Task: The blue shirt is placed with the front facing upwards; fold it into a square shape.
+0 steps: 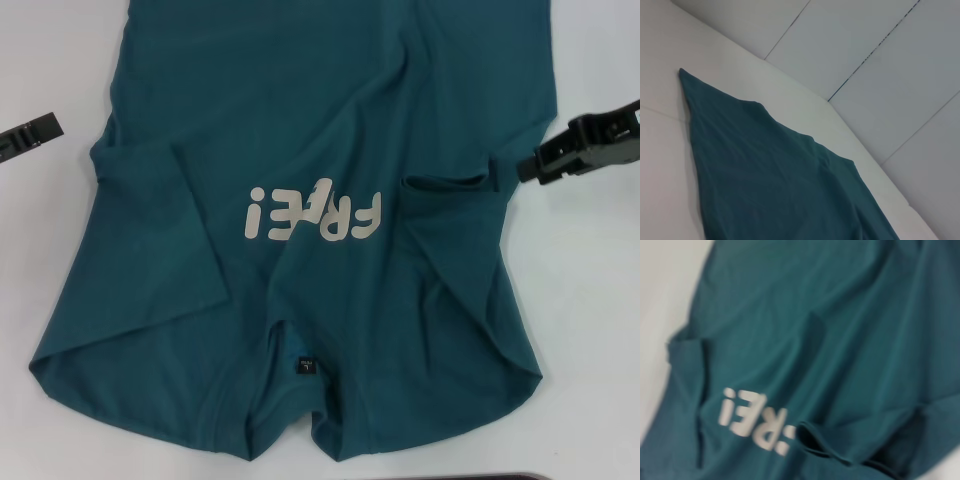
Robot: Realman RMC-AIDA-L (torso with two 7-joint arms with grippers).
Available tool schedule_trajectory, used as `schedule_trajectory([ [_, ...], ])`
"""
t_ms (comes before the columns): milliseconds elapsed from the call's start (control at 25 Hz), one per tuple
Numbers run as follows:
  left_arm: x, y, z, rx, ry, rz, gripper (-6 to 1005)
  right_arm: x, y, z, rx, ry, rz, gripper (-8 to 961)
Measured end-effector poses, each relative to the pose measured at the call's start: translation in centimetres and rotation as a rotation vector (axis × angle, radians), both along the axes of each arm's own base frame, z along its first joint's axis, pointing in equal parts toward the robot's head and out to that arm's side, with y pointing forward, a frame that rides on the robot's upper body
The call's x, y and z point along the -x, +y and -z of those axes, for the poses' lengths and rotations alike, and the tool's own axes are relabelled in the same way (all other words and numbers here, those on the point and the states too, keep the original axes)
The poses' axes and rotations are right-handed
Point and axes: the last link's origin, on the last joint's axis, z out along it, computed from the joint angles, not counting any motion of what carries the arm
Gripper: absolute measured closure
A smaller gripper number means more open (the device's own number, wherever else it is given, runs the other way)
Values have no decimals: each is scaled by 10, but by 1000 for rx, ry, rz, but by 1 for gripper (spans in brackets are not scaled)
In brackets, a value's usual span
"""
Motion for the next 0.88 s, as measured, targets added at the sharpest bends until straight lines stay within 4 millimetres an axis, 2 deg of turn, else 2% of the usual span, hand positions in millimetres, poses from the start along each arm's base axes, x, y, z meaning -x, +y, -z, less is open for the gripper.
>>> schedule_trajectory([
  [560, 1, -2, 1, 3, -11, -7, 296, -5, 2, 31, 32, -141, -75, 593],
  [880, 1, -3, 0, 2, -12, -8, 296, 0, 4, 46, 23, -141, -93, 596],
])
